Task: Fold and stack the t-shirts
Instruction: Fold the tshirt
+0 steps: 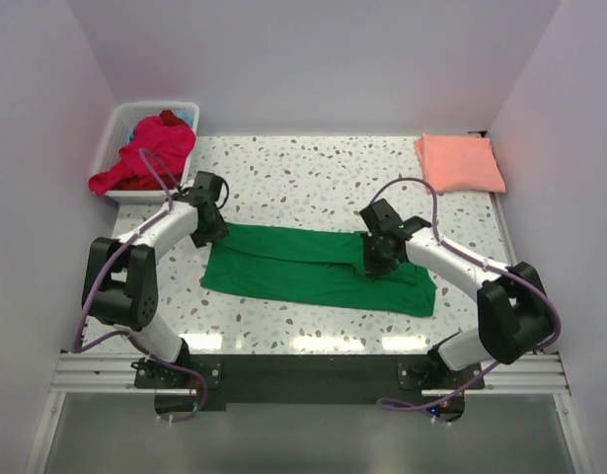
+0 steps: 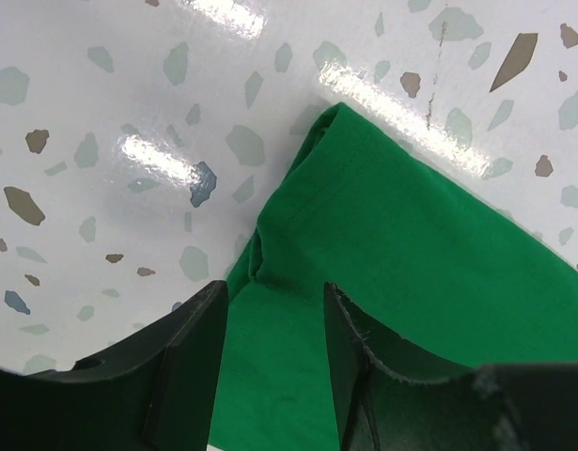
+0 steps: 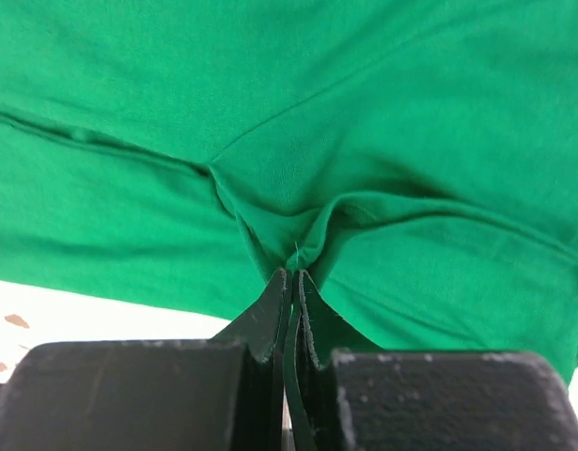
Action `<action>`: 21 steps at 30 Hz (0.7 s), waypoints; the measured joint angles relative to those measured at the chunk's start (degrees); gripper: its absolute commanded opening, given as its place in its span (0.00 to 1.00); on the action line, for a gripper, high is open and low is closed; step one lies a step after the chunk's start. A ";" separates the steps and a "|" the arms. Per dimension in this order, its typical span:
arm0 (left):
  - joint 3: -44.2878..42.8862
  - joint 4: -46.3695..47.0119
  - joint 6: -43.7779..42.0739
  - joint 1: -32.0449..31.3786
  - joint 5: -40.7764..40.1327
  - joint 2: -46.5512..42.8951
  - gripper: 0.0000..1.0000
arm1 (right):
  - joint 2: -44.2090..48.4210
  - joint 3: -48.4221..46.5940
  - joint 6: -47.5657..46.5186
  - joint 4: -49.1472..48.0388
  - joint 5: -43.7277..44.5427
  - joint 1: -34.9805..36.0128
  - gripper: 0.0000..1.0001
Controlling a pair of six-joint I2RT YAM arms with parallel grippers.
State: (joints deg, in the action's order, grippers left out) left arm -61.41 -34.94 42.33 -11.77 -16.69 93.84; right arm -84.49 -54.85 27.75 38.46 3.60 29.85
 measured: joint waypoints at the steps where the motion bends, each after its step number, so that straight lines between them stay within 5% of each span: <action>1: 0.15 0.04 0.00 0.00 0.00 0.00 0.50 | 0.52 0.66 0.28 0.26 -0.09 0.31 0.21; 3: 0.24 0.02 -0.07 -0.04 0.00 0.04 0.50 | 1.16 1.73 1.05 0.85 -0.26 0.92 0.40; 4: 0.24 0.07 -0.09 -0.07 0.00 0.07 0.50 | 1.42 2.12 1.22 1.14 -0.37 1.11 0.43; 12: 0.24 0.11 -0.13 -0.42 -0.07 0.07 0.50 | 8.59 3.56 1.88 3.32 -0.33 2.86 0.42; 21: 0.11 0.15 -0.15 -0.42 -0.04 0.90 0.50 | 7.19 -1.73 2.32 5.70 13.92 2.14 0.41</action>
State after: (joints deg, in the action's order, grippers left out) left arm -61.30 -34.79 42.17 -12.19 -16.73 94.74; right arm -77.30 -56.58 30.06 44.16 17.52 31.99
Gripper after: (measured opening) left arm 0.498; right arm 0.426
